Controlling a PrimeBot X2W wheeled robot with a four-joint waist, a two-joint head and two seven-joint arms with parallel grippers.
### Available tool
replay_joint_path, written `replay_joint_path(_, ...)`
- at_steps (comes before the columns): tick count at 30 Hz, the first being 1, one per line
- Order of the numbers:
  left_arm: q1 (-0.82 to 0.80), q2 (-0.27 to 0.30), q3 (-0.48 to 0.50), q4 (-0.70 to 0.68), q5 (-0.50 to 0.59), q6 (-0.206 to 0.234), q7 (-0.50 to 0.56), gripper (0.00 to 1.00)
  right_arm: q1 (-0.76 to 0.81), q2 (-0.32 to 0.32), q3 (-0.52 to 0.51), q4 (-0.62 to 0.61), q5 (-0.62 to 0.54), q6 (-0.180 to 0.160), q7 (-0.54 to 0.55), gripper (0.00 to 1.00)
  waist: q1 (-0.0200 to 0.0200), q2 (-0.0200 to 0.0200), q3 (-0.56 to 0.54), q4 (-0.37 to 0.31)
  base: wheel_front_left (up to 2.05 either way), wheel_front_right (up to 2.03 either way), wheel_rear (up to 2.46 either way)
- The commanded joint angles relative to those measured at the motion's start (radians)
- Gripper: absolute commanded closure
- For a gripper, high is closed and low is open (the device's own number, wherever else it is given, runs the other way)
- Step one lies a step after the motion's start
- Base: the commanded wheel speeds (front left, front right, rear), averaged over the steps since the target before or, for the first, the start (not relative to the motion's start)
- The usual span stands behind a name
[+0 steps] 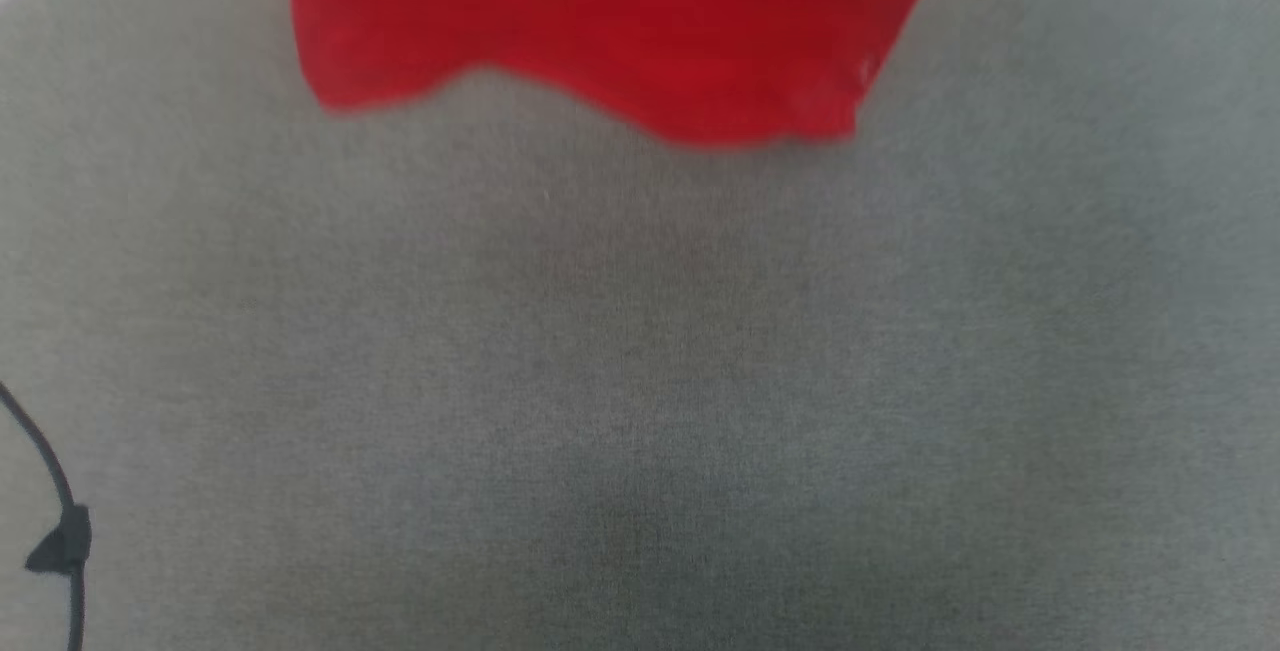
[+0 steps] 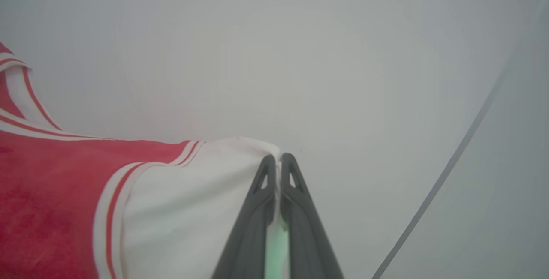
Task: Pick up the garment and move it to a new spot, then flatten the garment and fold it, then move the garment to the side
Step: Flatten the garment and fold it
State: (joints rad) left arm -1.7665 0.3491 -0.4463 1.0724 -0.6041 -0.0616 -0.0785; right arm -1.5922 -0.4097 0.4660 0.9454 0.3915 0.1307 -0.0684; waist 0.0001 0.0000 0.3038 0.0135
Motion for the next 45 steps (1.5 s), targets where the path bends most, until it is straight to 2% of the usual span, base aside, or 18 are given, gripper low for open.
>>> replay_joint_path(1, -0.021, -0.007, 0.0, 0.008, 0.009, -0.003, -0.037, 1.0, -0.027, 0.007, -0.003, 0.027, -0.026, 0.0, -0.04, 1.0, -0.0001, 0.0, 0.092, 0.002, 0.0, 0.0, 0.0)
replay_joint_path(3, -0.061, -0.01, 0.002, 0.006, 0.02, -0.005, -0.116, 1.0, -0.07, 0.014, -0.007, 0.062, -0.068, 0.0, -0.116, 1.0, -0.0001, 0.0, 0.121, 0.006, 0.0, 0.0, 0.0)
replay_joint_path(6, -0.075, -0.023, 0.0, 0.007, 0.034, -0.016, -0.17, 1.0, -0.105, 0.024, -0.012, 0.121, -0.129, 0.0, -0.165, 1.0, -0.0001, 0.0, 0.149, 0.014, 0.0, 0.0, 0.0)
replay_joint_path(10, -0.023, -0.037, 0.013, 0.024, 0.017, -0.038, -0.186, 1.0, -0.089, 0.043, -0.005, 0.184, -0.163, 0.0, -0.184, 1.0, -0.0001, 0.0, 0.157, 0.025, 0.0, 0.0, 0.0)
replay_joint_path(14, 0.031, -0.053, 0.0, 0.067, 0.013, -0.052, -0.188, 1.0, -0.054, 0.057, 0.014, 0.217, -0.147, 0.0, -0.188, 1.0, -0.0001, 0.0, 0.147, 0.033, 0.0, 0.0, 0.0)
replay_joint_path(19, 0.169, -0.082, -0.05, 0.142, -0.021, -0.068, -0.071, 1.0, 0.043, 0.075, 0.071, 0.236, -0.058, 0.0, -0.148, 1.0, -0.0001, 0.0, 0.1, 0.05, 0.0, 0.0, 0.0)
replay_joint_path(22, 0.272, -0.094, -0.09, 0.117, -0.067, -0.068, 0.02, 1.0, 0.125, 0.07, 0.112, 0.202, 0.028, 0.0, -0.092, 1.0, -0.0001, 0.0, 0.062, 0.059, 0.0, 0.0, 0.0)
replay_joint_path(25, 0.378, -0.08, -0.132, 0.061, -0.119, -0.068, 0.112, 1.0, 0.222, 0.04, 0.168, 0.135, 0.12, 0.0, -0.027, 1.0, -0.0001, 0.0, 0.018, 0.067, 0.0, 0.0, 0.0)
replay_joint_path(28, 0.489, -0.042, -0.172, -0.009, -0.173, -0.068, 0.187, 1.0, 0.325, -0.007, 0.22, 0.04, 0.223, 0.0, 0.037, 1.0, -0.0001, 0.0, -0.023, 0.071, 0.0, 0.0, 0.0)
replay_joint_path(37, 0.833, 0.099, -0.252, -0.252, -0.307, -0.068, 0.356, 1.0, 0.651, -0.223, 0.343, -0.304, 0.478, 0.0, 0.232, 1.0, -0.0001, 0.0, -0.112, 0.085, 0.0, 0.0, 0.0)
replay_joint_path(40, 0.944, 0.147, -0.26, -0.342, -0.32, -0.049, 0.392, 1.0, 0.756, -0.296, 0.359, -0.411, 0.54, 0.0, 0.287, 1.0, -0.0001, 0.0, -0.125, 0.086, 0.0, 0.0, 0.0)
replay_joint_path(45, 1.129, 0.248, -0.275, -0.533, -0.338, 0.02, 0.446, 1.0, 0.921, -0.398, 0.34, -0.553, 0.635, 0.0, 0.375, 1.0, -0.0001, 0.0, -0.134, 0.086, 0.0, 0.0, 0.0)
